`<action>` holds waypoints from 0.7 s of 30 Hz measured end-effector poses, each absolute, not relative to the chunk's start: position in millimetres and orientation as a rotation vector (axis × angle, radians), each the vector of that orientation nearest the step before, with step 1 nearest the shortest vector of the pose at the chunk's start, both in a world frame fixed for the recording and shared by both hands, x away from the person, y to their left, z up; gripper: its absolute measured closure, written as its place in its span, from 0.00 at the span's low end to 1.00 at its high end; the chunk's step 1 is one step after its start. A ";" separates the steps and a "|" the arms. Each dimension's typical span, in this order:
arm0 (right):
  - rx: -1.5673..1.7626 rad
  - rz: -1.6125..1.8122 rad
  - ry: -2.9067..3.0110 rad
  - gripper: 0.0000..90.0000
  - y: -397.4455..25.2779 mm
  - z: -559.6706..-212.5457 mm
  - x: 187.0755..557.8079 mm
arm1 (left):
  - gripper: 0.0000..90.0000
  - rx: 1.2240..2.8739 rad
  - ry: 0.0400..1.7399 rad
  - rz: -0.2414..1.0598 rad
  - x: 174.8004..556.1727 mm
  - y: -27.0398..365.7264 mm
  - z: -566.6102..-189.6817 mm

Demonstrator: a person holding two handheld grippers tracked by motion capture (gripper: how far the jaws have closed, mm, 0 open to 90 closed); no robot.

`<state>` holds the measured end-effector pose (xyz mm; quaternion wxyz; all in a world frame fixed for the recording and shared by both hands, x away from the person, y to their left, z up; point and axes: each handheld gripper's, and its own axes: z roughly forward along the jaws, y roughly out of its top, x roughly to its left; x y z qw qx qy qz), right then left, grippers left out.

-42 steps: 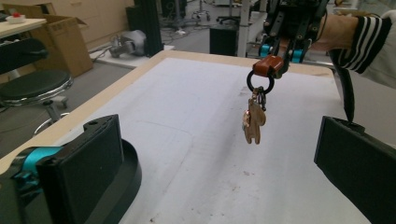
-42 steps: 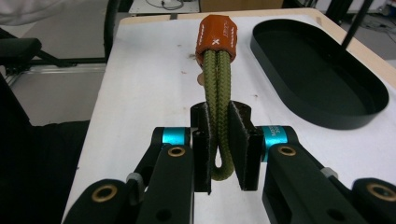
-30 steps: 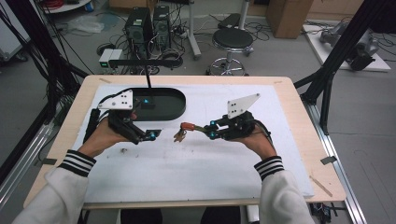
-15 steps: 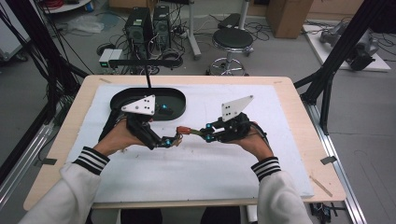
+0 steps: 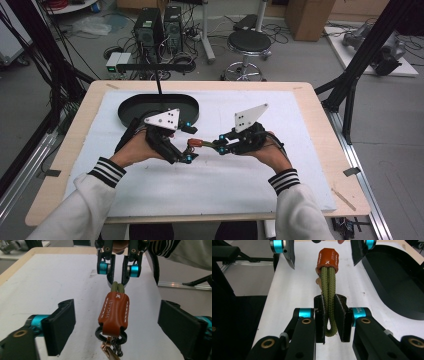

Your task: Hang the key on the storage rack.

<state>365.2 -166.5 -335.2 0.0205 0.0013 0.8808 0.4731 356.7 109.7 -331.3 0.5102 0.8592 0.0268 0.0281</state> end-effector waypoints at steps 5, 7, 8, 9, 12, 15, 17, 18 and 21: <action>0.002 1.454 2.747 0.89 -165.4 -336.2 365.4 | 0.41 2.075 0.040 0.047 357.2 111.3 -330.5; -0.002 1.454 2.747 0.89 -164.8 -336.6 365.6 | 0.43 2.077 0.037 0.049 357.4 111.8 -330.3; 0.002 1.452 2.753 0.89 -164.5 -336.8 365.2 | 0.46 2.079 0.037 0.051 357.3 112.2 -330.2; -0.003 1.451 2.753 0.89 -163.7 -337.1 365.4 | 0.49 2.078 0.031 0.049 357.0 112.4 -330.5; -0.008 1.446 2.759 0.89 -161.6 -338.2 365.1 | 0.52 2.100 0.020 0.074 356.2 112.9 -330.4; -0.017 1.443 2.764 0.89 -159.7 -339.2 365.1 | 0.58 2.111 0.023 0.078 356.3 113.1 -330.9; -0.019 1.445 2.764 0.89 -158.6 -339.7 364.9 | 0.63 2.123 0.020 0.074 356.4 113.1 -331.6; -0.019 1.446 2.765 0.89 -158.3 -339.7 364.7 | 0.66 2.131 0.019 0.077 356.3 113.2 -331.8; -0.022 1.446 2.764 0.89 -158.2 -339.8 364.9 | 0.77 2.143 -0.016 0.117 353.5 112.6 -331.0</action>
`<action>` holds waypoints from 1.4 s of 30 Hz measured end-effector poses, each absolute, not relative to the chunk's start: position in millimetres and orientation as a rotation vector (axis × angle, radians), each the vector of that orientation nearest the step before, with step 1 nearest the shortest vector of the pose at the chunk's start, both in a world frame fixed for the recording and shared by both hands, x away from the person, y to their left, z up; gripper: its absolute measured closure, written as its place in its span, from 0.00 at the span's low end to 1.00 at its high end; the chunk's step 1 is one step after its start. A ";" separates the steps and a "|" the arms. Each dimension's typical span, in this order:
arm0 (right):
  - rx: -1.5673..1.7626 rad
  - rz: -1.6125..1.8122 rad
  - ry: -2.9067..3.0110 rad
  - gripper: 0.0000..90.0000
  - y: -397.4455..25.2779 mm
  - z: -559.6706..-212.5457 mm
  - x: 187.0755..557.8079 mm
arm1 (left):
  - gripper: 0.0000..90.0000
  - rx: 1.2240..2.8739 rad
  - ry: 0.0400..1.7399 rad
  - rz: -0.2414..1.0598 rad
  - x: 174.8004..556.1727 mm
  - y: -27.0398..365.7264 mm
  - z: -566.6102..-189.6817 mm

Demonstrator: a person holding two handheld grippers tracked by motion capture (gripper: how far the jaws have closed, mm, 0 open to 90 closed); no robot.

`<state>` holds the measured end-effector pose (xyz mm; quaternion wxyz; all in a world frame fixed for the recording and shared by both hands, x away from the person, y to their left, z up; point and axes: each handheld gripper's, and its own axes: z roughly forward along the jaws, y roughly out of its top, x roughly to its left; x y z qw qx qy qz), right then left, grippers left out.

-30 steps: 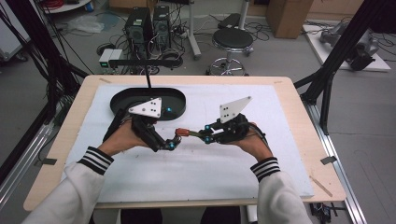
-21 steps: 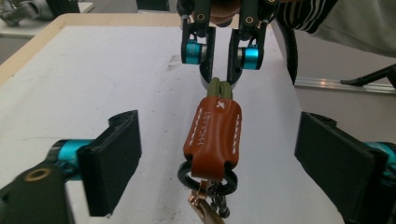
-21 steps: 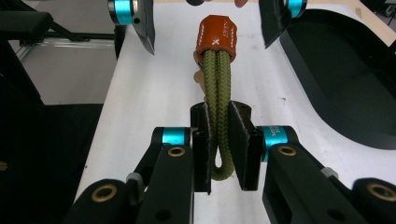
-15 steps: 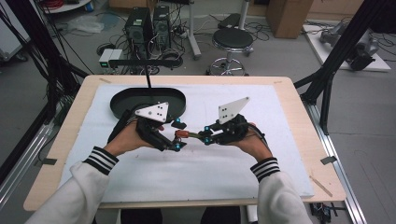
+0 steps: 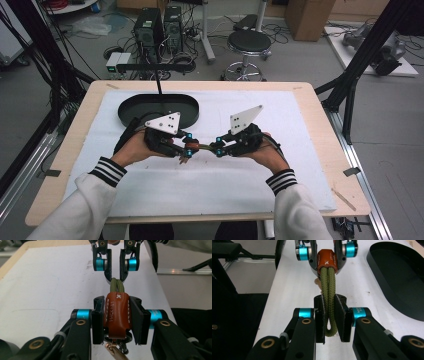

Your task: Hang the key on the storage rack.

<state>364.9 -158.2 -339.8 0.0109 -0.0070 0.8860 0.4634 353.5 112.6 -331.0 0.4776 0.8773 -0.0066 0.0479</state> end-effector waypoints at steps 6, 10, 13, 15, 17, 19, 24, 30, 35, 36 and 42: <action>-0.015 1.453 2.760 0.88 -158.3 -339.9 365.2 | 0.79 2.139 -0.014 0.130 353.1 113.2 -330.3; -0.002 1.478 2.759 0.88 -158.8 -339.6 365.6 | 0.80 2.134 -0.009 0.132 352.4 114.2 -329.4; -0.016 1.495 2.745 0.76 -160.0 -338.7 365.2 | 0.80 2.140 -0.003 0.136 352.6 115.6 -329.2; 0.034 1.540 2.701 0.39 -160.2 -338.8 364.0 | 0.80 2.141 0.001 0.141 352.9 116.0 -329.1; 0.078 1.521 2.665 0.25 -160.4 -338.5 362.6 | 0.80 2.133 0.008 0.142 353.6 116.8 -328.5; 0.210 1.499 2.611 0.01 -161.5 -339.9 362.5 | 0.80 2.124 0.016 0.145 353.7 117.5 -328.1; 0.362 1.542 2.524 0.00 -176.1 -340.9 364.1 | 0.80 2.103 0.038 0.154 354.9 123.3 -325.1; 0.490 1.599 2.378 0.00 -203.8 -344.2 356.4 | 0.80 2.056 0.138 0.188 360.3 137.7 -319.8; 0.594 1.629 2.258 0.00 -225.5 -349.8 345.8 | 0.80 2.006 0.240 0.246 364.3 153.5 -314.0; 0.613 1.620 2.229 0.00 -229.5 -351.7 343.2 | 0.80 1.993 0.271 0.264 365.5 158.1 -312.6; 0.718 1.625 2.060 0.00 -253.7 -366.2 330.5 | 0.80 1.924 0.398 0.382 370.7 181.0 -306.6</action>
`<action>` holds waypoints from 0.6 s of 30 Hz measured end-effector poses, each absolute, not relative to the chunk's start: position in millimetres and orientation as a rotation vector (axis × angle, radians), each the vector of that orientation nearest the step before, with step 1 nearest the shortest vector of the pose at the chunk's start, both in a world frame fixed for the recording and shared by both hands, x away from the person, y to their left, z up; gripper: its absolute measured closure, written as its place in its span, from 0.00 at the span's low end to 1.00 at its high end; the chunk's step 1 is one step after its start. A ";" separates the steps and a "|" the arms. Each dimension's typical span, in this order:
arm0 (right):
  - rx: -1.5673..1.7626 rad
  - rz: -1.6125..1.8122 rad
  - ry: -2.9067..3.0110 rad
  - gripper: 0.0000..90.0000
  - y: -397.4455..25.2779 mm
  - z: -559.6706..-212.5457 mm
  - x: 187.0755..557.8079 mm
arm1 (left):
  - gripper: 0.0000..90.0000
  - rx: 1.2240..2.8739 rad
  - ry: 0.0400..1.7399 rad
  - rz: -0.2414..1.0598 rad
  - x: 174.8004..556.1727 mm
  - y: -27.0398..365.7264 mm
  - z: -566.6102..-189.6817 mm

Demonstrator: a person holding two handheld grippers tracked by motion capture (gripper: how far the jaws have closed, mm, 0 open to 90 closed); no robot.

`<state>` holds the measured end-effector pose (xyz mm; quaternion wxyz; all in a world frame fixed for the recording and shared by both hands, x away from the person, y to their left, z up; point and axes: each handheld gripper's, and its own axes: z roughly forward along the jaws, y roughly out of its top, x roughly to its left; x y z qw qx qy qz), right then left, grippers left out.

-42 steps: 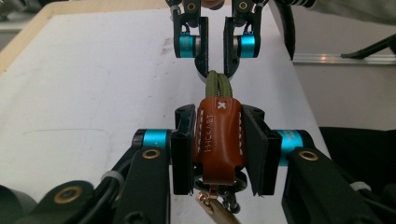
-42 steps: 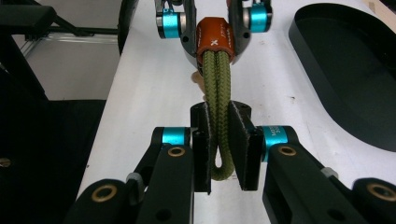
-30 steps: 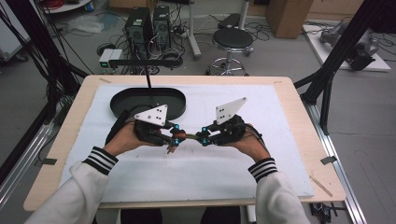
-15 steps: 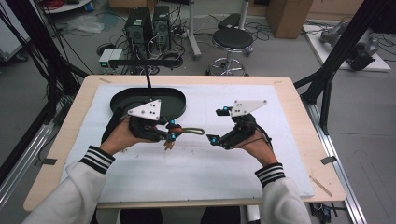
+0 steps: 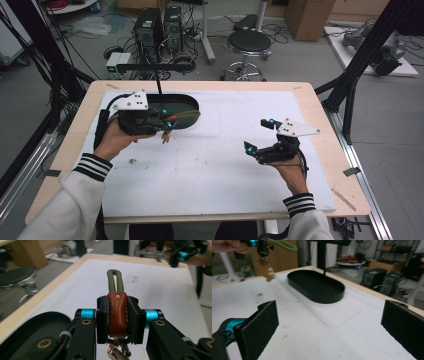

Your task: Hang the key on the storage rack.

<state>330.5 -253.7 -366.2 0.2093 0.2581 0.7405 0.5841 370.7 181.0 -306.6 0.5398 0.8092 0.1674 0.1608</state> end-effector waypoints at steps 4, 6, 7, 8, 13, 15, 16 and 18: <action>0.756 1.619 1.971 0.00 -267.9 -378.0 323.9 | 0.80 1.878 0.485 0.451 372.5 198.1 -302.2; 0.800 1.613 1.917 0.00 -276.8 -389.2 321.1 | 0.80 1.857 0.537 0.480 374.6 209.1 -300.8; 0.811 1.609 1.907 0.00 -278.9 -392.6 319.6 | 0.80 1.850 0.549 0.493 375.3 212.0 -300.7; 0.811 1.609 1.907 0.00 -278.9 -392.6 319.6 | 0.80 1.850 0.549 0.493 375.3 212.0 -300.7; 0.832 1.602 1.853 0.00 -286.6 -409.5 311.7 | 0.80 1.807 0.628 0.562 381.0 225.9 -299.2; 0.845 1.587 1.839 0.00 -288.4 -415.0 309.6 | 0.80 1.803 0.658 0.590 383.7 228.8 -299.6; 0.848 1.596 1.829 0.00 -289.7 -417.5 308.2 | 0.80 1.804 0.673 0.593 385.5 230.7 -300.4; 0.858 1.609 1.798 0.00 -292.6 -421.4 305.7 | 0.80 1.801 0.706 0.607 388.8 233.3 -302.4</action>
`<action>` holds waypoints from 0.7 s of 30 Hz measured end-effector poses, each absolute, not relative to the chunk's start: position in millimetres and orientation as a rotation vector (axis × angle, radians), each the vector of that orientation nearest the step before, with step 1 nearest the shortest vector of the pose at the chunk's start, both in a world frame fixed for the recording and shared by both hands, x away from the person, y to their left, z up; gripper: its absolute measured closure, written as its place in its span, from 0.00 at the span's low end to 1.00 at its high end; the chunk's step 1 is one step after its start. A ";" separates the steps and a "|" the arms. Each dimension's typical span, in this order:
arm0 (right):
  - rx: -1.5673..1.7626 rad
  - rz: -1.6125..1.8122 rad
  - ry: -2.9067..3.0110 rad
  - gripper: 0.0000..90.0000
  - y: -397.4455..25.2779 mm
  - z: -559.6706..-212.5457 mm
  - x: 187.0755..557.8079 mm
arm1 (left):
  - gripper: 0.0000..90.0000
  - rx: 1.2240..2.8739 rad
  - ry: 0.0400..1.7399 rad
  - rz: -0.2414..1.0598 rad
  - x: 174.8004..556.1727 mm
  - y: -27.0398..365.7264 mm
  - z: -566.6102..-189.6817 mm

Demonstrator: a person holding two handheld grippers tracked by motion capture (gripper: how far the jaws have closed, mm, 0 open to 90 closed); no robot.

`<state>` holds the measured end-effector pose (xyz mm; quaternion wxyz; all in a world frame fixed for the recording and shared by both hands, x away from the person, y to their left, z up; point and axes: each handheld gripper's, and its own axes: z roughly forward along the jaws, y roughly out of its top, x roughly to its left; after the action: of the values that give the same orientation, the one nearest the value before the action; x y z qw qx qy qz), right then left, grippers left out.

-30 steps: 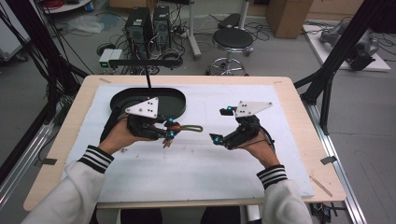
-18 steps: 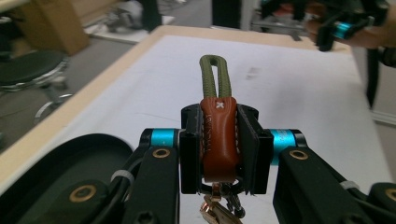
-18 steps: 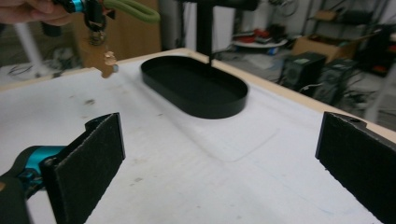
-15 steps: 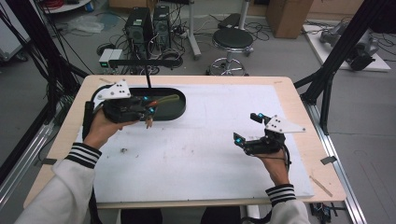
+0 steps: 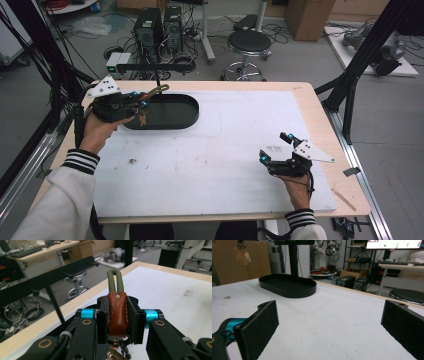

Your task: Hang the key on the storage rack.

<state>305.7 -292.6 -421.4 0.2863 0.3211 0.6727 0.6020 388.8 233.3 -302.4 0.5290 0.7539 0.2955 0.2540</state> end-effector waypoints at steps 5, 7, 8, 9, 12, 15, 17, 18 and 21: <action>0.876 1.641 1.740 0.00 -299.7 -428.0 301.2 | 0.80 1.755 0.745 0.650 393.6 239.3 -303.4; 0.869 1.636 1.724 0.00 -301.4 -429.9 300.5 | 0.80 1.723 0.768 0.688 396.0 242.7 -303.2; 0.872 1.638 1.719 0.00 -301.9 -431.0 300.1 | 0.80 1.716 0.777 0.700 397.1 244.1 -303.2; 0.877 1.638 1.715 0.00 -302.4 -432.2 299.6 | 0.80 1.708 0.787 0.705 398.2 245.4 -303.5; 0.880 1.623 1.708 0.00 -304.4 -436.7 299.6 | 0.80 1.697 0.805 0.717 400.4 247.9 -304.2; 0.893 1.624 1.702 0.00 -306.1 -440.7 298.7 | 0.80 1.708 0.819 0.738 405.2 250.9 -302.7; 0.903 1.627 1.700 0.00 -306.7 -442.9 298.2 | 0.80 1.713 0.823 0.751 407.5 251.6 -300.8; 0.903 1.627 1.700 0.00 -306.7 -442.9 298.2 | 0.80 1.713 0.823 0.751 407.5 251.6 -300.8; 0.906 1.631 1.692 0.00 -307.2 -445.4 298.2 | 0.80 1.706 0.834 0.770 410.8 252.3 -298.8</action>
<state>298.2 -307.2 -445.4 0.3061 0.3424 0.6396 0.6164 410.8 252.3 -298.8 0.5195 0.7115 0.3478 0.3209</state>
